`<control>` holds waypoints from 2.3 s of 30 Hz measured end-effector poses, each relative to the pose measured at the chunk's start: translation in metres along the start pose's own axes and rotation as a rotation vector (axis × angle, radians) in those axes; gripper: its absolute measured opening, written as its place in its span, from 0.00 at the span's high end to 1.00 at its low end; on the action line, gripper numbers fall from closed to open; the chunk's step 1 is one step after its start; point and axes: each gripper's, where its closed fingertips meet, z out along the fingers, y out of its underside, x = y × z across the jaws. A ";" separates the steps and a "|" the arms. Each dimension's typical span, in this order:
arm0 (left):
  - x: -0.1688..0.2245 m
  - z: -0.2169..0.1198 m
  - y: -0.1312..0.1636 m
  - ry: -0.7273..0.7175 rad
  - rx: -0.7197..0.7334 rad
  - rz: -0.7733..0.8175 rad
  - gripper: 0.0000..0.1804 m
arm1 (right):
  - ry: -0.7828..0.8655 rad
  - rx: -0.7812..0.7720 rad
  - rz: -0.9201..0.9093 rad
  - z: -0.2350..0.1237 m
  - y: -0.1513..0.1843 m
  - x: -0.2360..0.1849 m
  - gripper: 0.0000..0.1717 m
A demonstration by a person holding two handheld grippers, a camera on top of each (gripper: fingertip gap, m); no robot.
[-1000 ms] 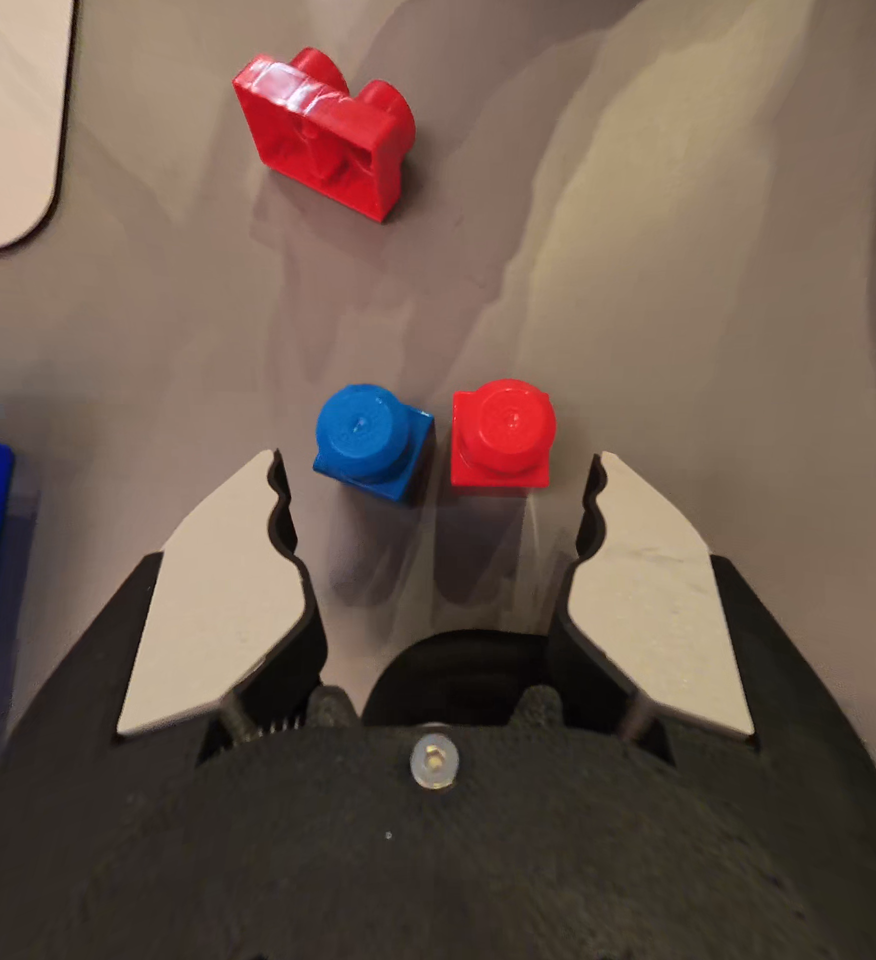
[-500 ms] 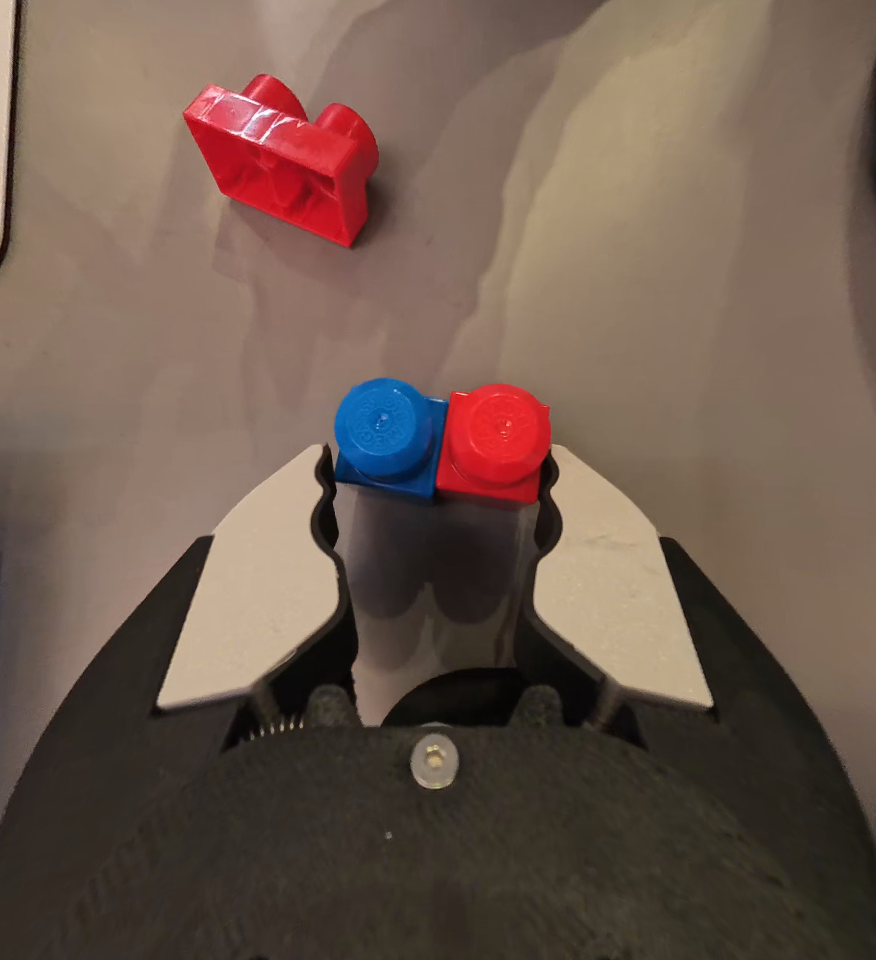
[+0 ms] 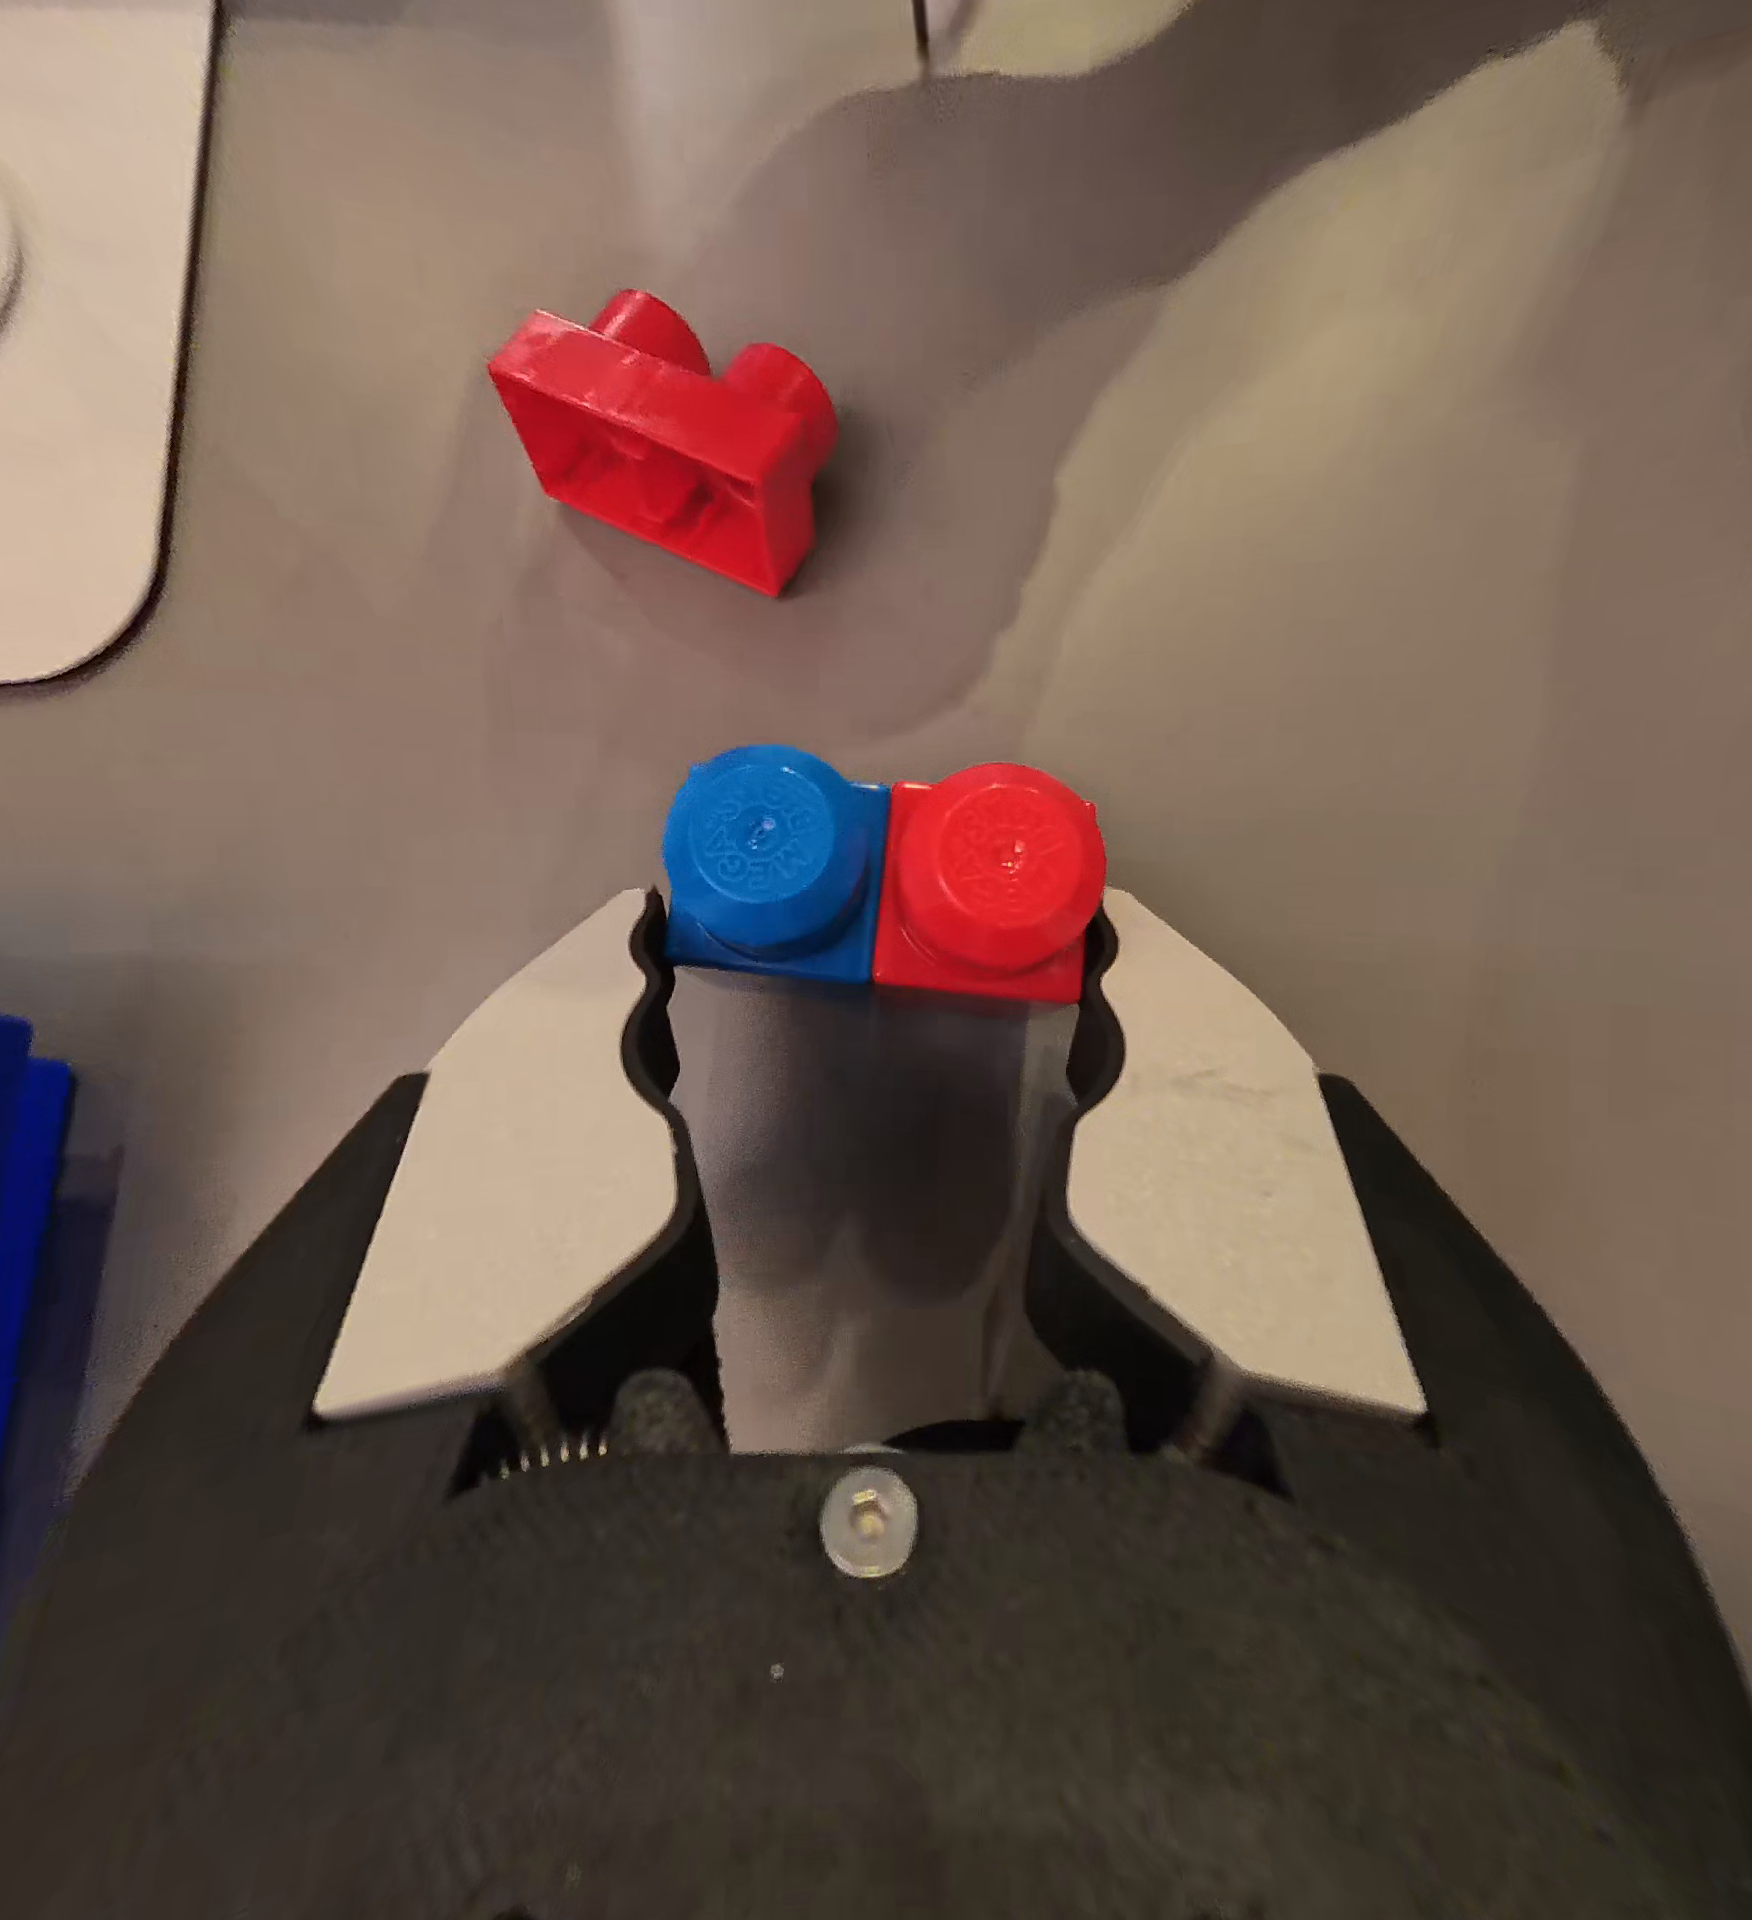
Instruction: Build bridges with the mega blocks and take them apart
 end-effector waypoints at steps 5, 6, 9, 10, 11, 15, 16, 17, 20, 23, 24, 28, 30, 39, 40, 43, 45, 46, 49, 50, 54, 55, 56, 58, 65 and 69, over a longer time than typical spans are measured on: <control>-0.010 -0.001 -0.007 -0.080 -0.044 0.010 0.59 | 0.078 -0.155 0.043 0.040 0.030 0.004 0.46; -0.013 -0.002 -0.006 -0.101 -0.067 0.017 0.59 | 0.073 -0.161 0.048 0.043 0.031 0.004 0.52; -0.018 -0.004 -0.009 -0.118 -0.094 -0.011 0.59 | 0.066 -0.144 0.054 0.048 0.027 0.007 0.64; -0.020 -0.005 -0.010 -0.120 -0.101 -0.017 0.59 | 0.055 -0.146 0.049 0.049 0.026 0.006 0.64; -0.022 -0.006 -0.012 -0.124 -0.095 -0.013 0.59 | 0.054 -0.147 0.044 0.049 0.025 0.007 0.64; -0.029 -0.011 -0.018 -0.116 -0.120 -0.017 0.59 | 0.016 -0.103 -0.014 0.027 -0.002 0.006 0.64; -0.031 -0.012 -0.018 -0.115 -0.141 -0.027 0.59 | -0.021 -0.088 -0.066 0.019 -0.014 0.001 0.64; -0.032 -0.012 -0.021 -0.101 -0.154 -0.030 0.59 | -0.038 -0.093 -0.129 0.011 -0.023 -0.003 0.64; -0.014 -0.012 -0.038 0.095 -0.133 -0.034 0.59 | -0.055 -0.056 -0.489 -0.010 -0.053 -0.022 0.64; 0.020 -0.023 -0.068 0.408 -0.009 -0.004 0.59 | -0.046 -0.043 -0.775 -0.031 -0.075 -0.034 0.64; 0.029 -0.029 -0.076 0.501 0.026 0.003 0.59 | -0.060 -0.027 -0.823 -0.039 -0.082 -0.039 0.64; 0.047 -0.043 -0.099 0.719 0.117 0.042 0.59 | -0.063 -0.026 -0.970 -0.063 -0.096 -0.048 0.64; 0.052 -0.045 -0.105 0.782 0.132 0.059 0.59 | -0.027 -0.025 -1.023 -0.069 -0.099 -0.047 0.64; 0.000 -0.007 -0.119 0.318 0.031 0.041 0.59 | -0.095 -0.289 -0.662 -0.073 -0.059 -0.024 0.64; -0.014 -0.004 -0.117 0.191 -0.007 0.064 0.59 | -0.124 -0.295 -0.589 -0.072 -0.056 -0.024 0.64; -0.031 -0.005 -0.114 0.010 -0.084 0.099 0.59 | -0.147 -0.343 -0.453 -0.069 -0.042 -0.015 0.64; -0.028 -0.002 -0.112 0.022 -0.102 0.071 0.59 | -0.149 -0.466 -0.415 -0.069 -0.019 -0.007 0.64; -0.029 0.001 -0.109 0.016 -0.109 0.063 0.59 | -0.150 -0.542 -0.411 -0.070 -0.005 -0.005 0.64; -0.027 0.009 -0.090 0.014 -0.172 0.048 0.59 | -0.143 -0.824 -0.413 -0.075 0.041 0.005 0.64; -0.028 0.011 -0.083 0.005 -0.195 0.032 0.59 | -0.138 -0.914 -0.423 -0.076 0.055 0.009 0.64; -0.031 0.014 -0.058 -0.001 -0.249 -0.012 0.59 | -0.151 -1.197 -0.500 -0.075 0.091 0.015 0.64; -0.033 0.013 -0.051 -0.005 -0.255 -0.029 0.59 | -0.170 -1.229 -0.501 -0.072 0.095 0.014 0.64; -0.035 0.011 -0.045 -0.003 -0.249 -0.044 0.59 | -0.177 -1.226 -0.505 -0.066 0.096 0.013 0.64; -0.039 0.008 -0.035 -0.002 -0.237 -0.094 0.59 | -0.189 -1.229 -0.507 -0.058 0.096 0.010 0.63; -0.047 -0.001 -0.028 -0.059 -0.238 -0.101 0.59 | -0.155 -0.935 -0.351 -0.044 0.059 -0.006 0.46; -0.056 -0.006 -0.041 -0.173 -0.196 -0.101 0.59 | -0.060 -0.502 0.152 -0.036 0.022 -0.012 0.62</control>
